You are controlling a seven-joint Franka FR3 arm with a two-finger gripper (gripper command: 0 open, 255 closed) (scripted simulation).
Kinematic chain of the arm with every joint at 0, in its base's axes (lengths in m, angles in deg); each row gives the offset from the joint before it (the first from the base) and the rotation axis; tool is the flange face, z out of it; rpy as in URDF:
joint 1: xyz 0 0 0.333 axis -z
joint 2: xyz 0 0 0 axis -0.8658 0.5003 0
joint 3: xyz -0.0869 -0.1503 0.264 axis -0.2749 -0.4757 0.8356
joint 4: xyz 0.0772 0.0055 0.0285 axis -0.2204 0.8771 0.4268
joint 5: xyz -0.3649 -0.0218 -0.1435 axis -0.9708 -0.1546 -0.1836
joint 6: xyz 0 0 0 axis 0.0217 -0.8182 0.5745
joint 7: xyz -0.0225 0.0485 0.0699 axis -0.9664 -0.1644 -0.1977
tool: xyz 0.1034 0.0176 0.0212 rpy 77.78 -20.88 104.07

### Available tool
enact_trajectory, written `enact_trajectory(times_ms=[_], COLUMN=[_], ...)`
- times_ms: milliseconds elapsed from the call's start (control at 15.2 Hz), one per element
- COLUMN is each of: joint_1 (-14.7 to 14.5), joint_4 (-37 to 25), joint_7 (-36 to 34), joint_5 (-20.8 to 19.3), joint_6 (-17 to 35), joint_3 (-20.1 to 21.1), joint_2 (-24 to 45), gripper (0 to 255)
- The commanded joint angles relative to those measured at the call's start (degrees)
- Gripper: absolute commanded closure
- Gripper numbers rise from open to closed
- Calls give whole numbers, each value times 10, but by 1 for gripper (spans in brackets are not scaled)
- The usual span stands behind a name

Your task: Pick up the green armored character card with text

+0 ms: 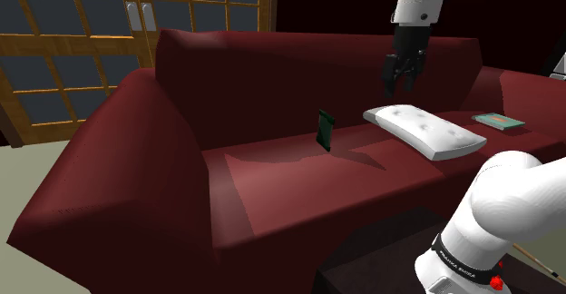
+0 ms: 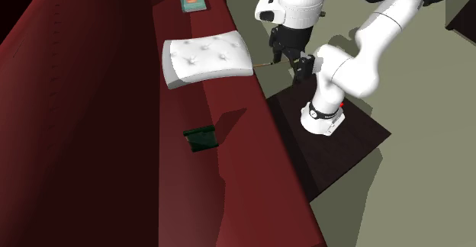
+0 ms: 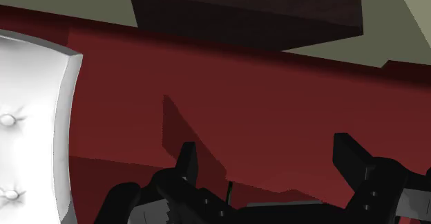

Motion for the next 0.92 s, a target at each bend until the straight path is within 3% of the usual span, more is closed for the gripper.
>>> enact_trajectory(times_ms=[0,462,858], joint_1=[0,18,38], joint_4=[0,106,156], joint_7=[0,-36,-72], joint_5=[0,-17,-37], joint_6=[0,225,427], joint_3=[0,-4,-8], joint_2=[0,15,77], gripper=[0,0,0])
